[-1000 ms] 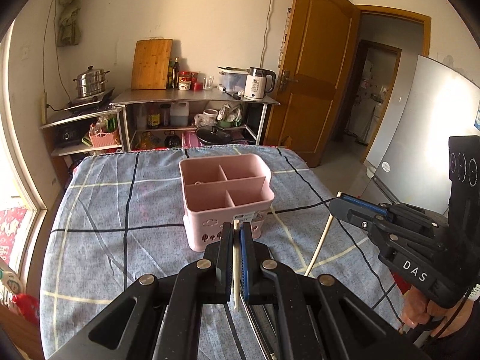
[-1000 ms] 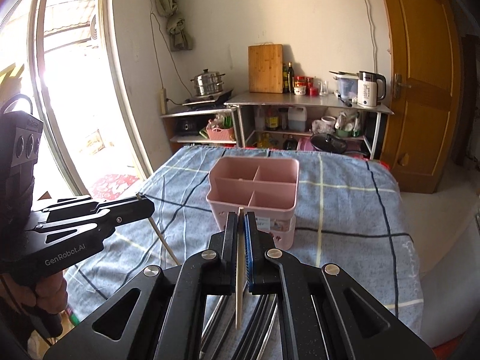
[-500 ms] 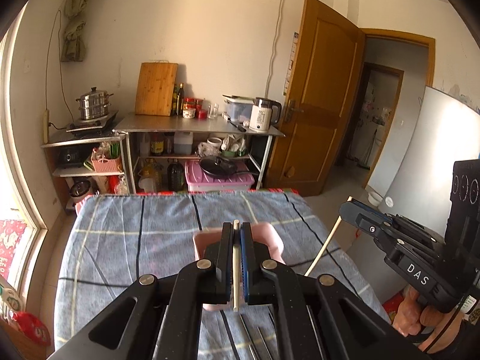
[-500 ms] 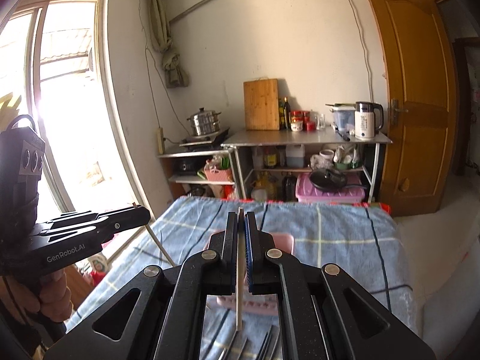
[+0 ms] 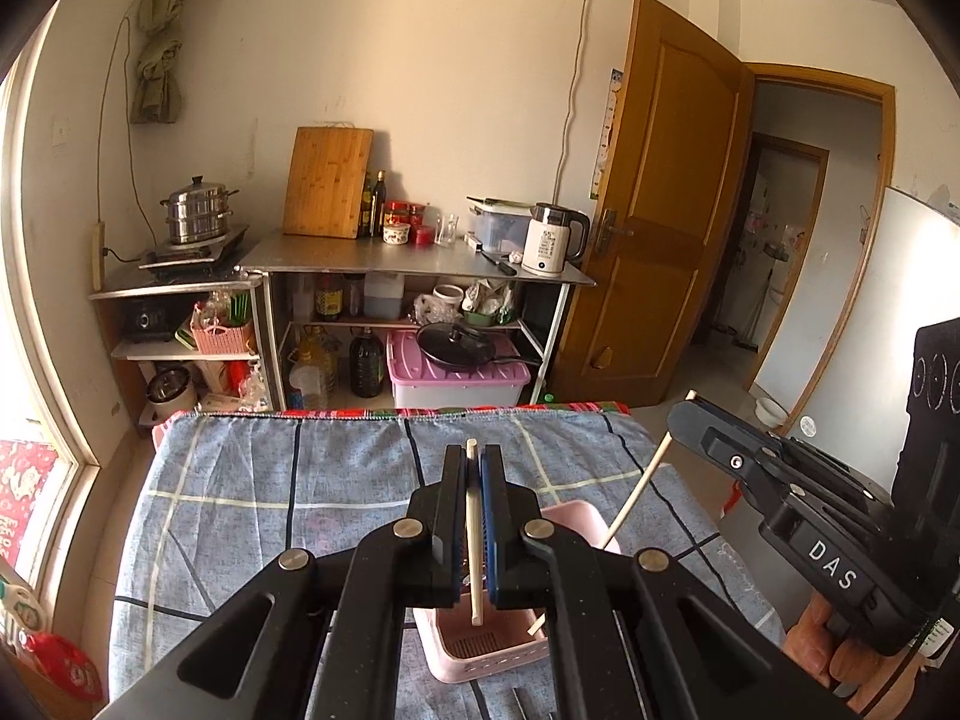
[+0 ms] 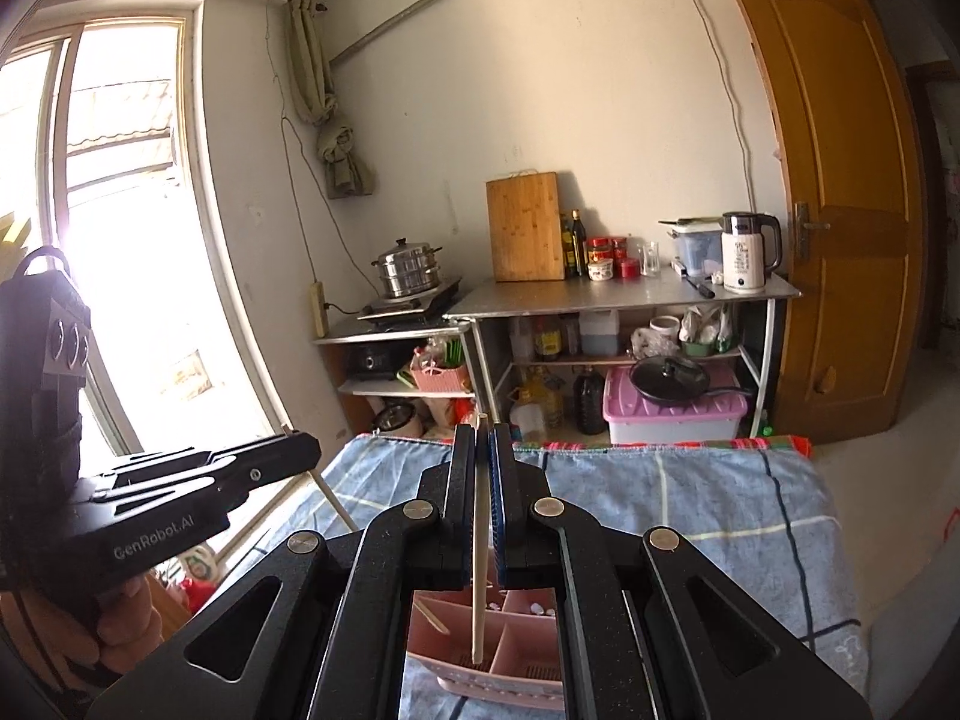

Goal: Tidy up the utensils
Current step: 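Lift both held chopsticks and carry them over the pink basket with both tools, then open both tools to drop the chopsticks into the pink basket, then move both tools back down to the remaining chopsticks on the table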

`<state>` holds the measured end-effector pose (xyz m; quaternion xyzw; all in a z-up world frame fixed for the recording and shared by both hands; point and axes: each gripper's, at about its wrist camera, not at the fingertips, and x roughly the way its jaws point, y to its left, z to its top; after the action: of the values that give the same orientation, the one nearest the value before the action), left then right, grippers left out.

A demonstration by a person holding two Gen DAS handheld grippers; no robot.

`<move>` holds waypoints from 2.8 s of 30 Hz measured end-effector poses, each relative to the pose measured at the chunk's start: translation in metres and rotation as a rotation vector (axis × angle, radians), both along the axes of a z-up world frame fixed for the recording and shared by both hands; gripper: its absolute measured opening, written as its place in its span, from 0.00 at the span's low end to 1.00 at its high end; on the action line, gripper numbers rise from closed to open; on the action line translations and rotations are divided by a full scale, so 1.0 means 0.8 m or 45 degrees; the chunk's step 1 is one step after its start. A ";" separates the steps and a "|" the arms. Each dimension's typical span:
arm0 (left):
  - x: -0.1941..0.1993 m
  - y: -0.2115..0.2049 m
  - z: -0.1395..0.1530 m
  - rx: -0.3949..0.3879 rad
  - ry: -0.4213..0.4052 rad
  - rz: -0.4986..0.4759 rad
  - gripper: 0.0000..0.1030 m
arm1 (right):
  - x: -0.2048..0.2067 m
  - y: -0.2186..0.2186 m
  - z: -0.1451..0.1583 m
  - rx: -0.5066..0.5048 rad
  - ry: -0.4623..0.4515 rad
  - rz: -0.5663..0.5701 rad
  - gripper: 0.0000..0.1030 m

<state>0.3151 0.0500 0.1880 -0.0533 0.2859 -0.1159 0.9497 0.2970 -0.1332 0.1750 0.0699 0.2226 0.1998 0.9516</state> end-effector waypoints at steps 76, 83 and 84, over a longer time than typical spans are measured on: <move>-0.253 -0.048 -0.253 -0.003 0.256 -0.001 0.33 | -0.215 -0.073 -0.249 -0.150 0.536 -0.070 0.13; -0.221 -0.056 -0.274 0.010 0.310 -0.009 0.33 | -0.186 -0.067 -0.274 -0.177 0.601 -0.065 0.13; -0.219 -0.057 -0.276 0.011 0.315 -0.010 0.33 | -0.183 -0.067 -0.277 -0.178 0.610 -0.065 0.13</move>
<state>0.1402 0.0044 -0.0325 -0.0618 0.4016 -0.1108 0.9070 0.1507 -0.1866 -0.0465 0.0549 0.4533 0.1375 0.8790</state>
